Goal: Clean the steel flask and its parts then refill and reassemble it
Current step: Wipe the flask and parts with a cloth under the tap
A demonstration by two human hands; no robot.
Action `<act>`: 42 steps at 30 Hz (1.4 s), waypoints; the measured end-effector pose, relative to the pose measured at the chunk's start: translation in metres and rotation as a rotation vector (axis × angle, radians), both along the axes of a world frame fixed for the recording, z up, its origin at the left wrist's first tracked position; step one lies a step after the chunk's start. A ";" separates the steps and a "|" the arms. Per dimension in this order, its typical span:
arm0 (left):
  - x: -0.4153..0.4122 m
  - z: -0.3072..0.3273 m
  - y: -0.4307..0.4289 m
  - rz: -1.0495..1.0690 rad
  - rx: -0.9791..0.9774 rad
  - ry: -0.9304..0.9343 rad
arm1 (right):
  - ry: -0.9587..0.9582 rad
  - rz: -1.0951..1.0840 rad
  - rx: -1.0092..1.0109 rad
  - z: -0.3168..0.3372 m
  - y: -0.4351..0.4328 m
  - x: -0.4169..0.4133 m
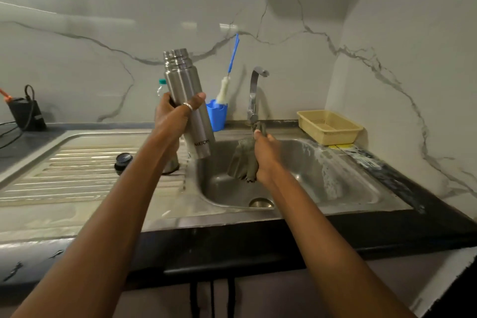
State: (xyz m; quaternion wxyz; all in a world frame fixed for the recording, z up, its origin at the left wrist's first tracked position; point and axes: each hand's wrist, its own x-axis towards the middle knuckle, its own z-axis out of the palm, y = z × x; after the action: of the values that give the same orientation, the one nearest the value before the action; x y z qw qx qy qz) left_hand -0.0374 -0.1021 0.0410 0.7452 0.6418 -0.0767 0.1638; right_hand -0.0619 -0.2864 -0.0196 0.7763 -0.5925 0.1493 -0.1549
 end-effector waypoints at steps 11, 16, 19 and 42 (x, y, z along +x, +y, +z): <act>0.003 0.001 0.122 0.156 0.040 -0.045 | 0.004 -0.063 -0.011 -0.011 0.077 0.013; 0.010 -0.007 0.160 0.235 0.018 -0.077 | 0.023 -0.100 -0.052 -0.017 0.086 0.022; 0.013 -0.010 0.177 0.263 0.004 -0.082 | 0.017 -0.103 -0.111 -0.018 0.086 0.029; 0.010 -0.063 0.212 0.261 0.055 -0.075 | 0.066 -0.064 -0.203 -0.027 0.097 0.028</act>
State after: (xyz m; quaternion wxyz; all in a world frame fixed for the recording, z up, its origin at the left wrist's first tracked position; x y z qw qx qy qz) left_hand -0.0272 0.1103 -0.0216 0.6964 0.6599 -0.0249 0.2808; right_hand -0.0335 -0.1898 -0.0464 0.7017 -0.6677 0.1771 -0.1742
